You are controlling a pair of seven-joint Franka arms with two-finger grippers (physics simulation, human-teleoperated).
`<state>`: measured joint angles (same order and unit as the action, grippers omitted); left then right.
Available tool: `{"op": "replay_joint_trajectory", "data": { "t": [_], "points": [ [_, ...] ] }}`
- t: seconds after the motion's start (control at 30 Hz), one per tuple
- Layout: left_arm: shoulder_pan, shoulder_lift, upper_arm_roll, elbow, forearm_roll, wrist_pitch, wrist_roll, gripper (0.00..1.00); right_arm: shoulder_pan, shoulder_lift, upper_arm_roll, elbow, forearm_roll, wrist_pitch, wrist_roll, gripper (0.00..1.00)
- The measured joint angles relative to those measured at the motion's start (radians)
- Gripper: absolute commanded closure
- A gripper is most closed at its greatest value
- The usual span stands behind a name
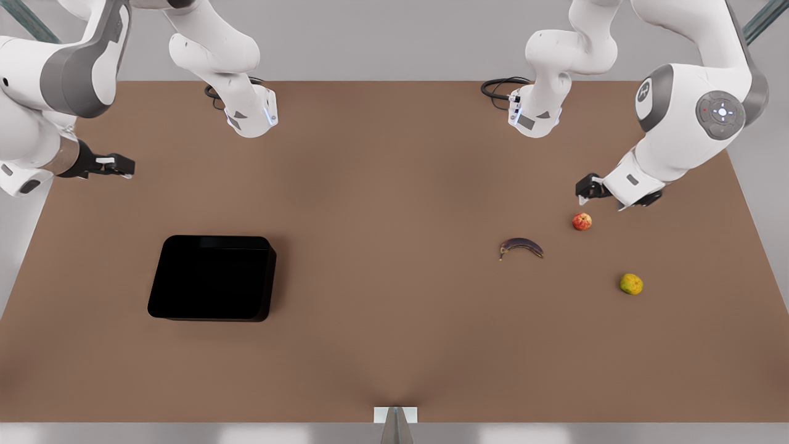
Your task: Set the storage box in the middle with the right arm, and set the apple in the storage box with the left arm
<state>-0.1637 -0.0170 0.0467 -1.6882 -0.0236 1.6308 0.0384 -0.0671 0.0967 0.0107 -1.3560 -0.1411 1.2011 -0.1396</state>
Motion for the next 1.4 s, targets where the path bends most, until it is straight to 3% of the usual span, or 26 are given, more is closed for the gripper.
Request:
{"op": "replay_joint_trajectory", "data": {
  "t": [0.1, 0.2, 0.27, 0.4, 0.47, 0.7, 0.83, 0.9, 1.1, 1.23, 1.4],
  "points": [
    [0.031, 0.03, -0.012, 0.027, -0.001, -0.029, -0.015, 0.0, -0.001, 0.093, -0.007, -0.004, -0.006, 0.048, 0.0, 0.0],
    [0.153, 0.145, -0.006, 0.133, -0.054, -0.181, -0.129, 0.0, -0.082, 0.118, -0.036, -0.373, -0.016, 0.559, 0.001, 0.0],
    [0.354, 0.25, 0.089, 0.122, -0.17, -0.27, -0.411, 0.0, -0.083, 0.183, -0.04, -0.46, -0.01, 0.704, 0.002, 0.0],
    [0.265, 0.263, 0.372, -0.265, -0.502, -0.238, -0.485, 0.0, -0.102, 0.212, -0.073, -0.606, -0.006, 0.899, 0.0, 0.0],
    [0.249, 0.273, 0.459, -0.408, -0.678, -0.166, -0.485, 0.0, -0.103, 0.215, -0.091, -0.669, 0.012, 0.968, -0.002, 0.0],
    [0.245, 0.397, 0.463, -0.561, -1.033, -0.056, -0.431, 0.0, -0.116, 0.295, -0.123, -0.681, 0.02, 1.035, -0.003, 0.0],
    [0.245, 0.444, 0.463, -0.581, -1.107, -0.039, -0.376, 0.0, -0.118, 0.341, -0.133, -0.678, 0.02, 1.033, -0.003, 0.0],
    [0.245, 0.462, 0.463, -0.602, -1.13, -0.016, -0.333, 0.0, -0.112, 0.358, -0.133, -0.676, 0.02, 1.032, -0.003, 0.07],
    [0.245, 0.56, 0.47, -0.629, -1.187, 0.004, -0.19, 0.0, -0.109, 0.377, -0.133, -0.648, 0.018, 1.031, -0.011, 0.08],
    [0.247, 0.601, 0.486, -0.62, -1.221, 0.032, -0.179, 0.0, -0.109, 0.379, -0.133, -0.64, 0.018, 1.02, -0.014, 0.4],
    [0.267, 0.656, 0.506, -0.6, -1.235, 0.048, -0.146, 0.0, -0.109, 0.384, -0.133, -0.63, 0.018, 1.006, -0.011, 0.67]
  ]
}}
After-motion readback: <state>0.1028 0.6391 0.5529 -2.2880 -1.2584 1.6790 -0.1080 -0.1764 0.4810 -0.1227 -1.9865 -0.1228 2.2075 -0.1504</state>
